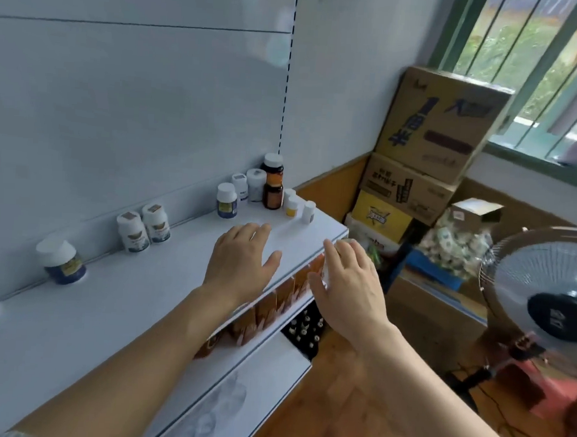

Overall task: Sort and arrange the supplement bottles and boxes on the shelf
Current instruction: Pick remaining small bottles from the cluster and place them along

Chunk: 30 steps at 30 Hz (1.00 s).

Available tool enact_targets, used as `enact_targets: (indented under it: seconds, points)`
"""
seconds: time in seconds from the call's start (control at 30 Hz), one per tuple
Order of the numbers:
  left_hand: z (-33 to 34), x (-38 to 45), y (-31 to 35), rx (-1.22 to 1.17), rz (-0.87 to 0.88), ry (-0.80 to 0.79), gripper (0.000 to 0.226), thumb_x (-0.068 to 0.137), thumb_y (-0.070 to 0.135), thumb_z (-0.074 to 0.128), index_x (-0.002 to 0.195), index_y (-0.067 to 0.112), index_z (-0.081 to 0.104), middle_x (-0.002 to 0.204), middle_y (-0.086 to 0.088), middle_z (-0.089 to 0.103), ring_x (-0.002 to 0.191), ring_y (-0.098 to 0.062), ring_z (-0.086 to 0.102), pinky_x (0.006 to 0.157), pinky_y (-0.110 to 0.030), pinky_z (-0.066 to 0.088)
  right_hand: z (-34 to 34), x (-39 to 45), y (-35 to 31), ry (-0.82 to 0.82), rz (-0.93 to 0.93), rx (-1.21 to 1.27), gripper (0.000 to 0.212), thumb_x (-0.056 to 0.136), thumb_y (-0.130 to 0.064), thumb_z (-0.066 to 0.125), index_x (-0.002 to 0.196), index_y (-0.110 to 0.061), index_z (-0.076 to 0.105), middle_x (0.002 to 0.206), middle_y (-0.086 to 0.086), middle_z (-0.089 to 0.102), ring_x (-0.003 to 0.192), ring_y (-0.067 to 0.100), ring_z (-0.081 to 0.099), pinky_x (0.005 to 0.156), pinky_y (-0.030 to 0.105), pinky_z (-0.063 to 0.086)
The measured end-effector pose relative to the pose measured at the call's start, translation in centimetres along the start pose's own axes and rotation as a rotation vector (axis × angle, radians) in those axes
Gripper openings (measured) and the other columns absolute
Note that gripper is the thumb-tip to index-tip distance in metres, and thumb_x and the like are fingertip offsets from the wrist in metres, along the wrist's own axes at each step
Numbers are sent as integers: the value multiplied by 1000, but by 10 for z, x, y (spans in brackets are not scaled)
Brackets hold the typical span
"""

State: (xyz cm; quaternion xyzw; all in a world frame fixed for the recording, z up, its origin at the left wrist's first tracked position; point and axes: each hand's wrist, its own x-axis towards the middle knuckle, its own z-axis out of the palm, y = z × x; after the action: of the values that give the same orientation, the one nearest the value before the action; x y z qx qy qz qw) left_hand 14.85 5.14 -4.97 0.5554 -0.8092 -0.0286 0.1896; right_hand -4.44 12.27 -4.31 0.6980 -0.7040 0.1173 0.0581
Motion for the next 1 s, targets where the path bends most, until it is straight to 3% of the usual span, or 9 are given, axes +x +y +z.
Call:
enact_targets:
  seconds: [0.13, 0.43, 0.63, 0.73, 0.8, 0.9, 1.0]
  points:
    - [23, 51, -9, -17, -67, 3, 56, 98, 47, 44, 144, 15, 43, 144, -4, 50, 132, -24, 43, 109, -38, 34, 14, 62, 20, -24, -65, -6, 66, 99, -50, 40, 153, -15, 27, 155, 10, 35, 147, 33, 21, 121, 46, 20]
    - [41, 114, -42, 14, -226, 63, 54, 94, 46, 46, 138, 13, 51, 130, -5, 59, 120, -27, 52, 99, -42, 45, 51, 176, 27, -19, -270, 106, 59, 97, -44, 47, 147, -14, 37, 145, 9, 46, 142, 34, 30, 117, 47, 29]
    - [55, 136, -52, 36, -362, 186, 51, 85, 46, 37, 111, 10, 62, 104, -8, 64, 95, -34, 59, 79, -43, 52, 80, 233, 39, -8, -431, 194, 52, 92, -36, 52, 136, -8, 50, 130, 13, 57, 129, 37, 45, 106, 50, 42]
    - [61, 153, -51, 69, -447, 253, 30, 84, 32, 57, 103, 8, 62, 110, -11, 60, 100, -37, 55, 79, -44, 52, 86, 261, 59, 5, -471, 208, 46, 90, -32, 57, 130, -11, 55, 122, 11, 60, 117, 36, 51, 93, 46, 48]
    - [64, 161, -54, 110, -502, 276, 30, 82, 23, 67, 107, 6, 62, 117, -16, 57, 106, -40, 52, 78, -46, 53, 88, 275, 71, -36, -467, 216, 44, 88, -35, 59, 127, -14, 57, 120, 9, 60, 109, 34, 54, 83, 43, 50]
    - [72, 171, -58, 149, -595, 254, 40, 83, 18, 67, 120, 4, 60, 130, -24, 51, 117, -45, 47, 82, -50, 51, 98, 291, 93, -135, -549, 215, 40, 85, -37, 61, 119, -17, 59, 114, 4, 58, 97, 28, 55, 70, 37, 51]
    - [78, 174, -64, 142, -649, 182, 42, 85, 12, 61, 126, 6, 56, 131, -20, 49, 115, -44, 48, 86, -50, 49, 109, 296, 105, -218, -664, 254, 33, 86, -32, 63, 115, -19, 60, 106, -1, 57, 88, 23, 57, 62, 33, 51]
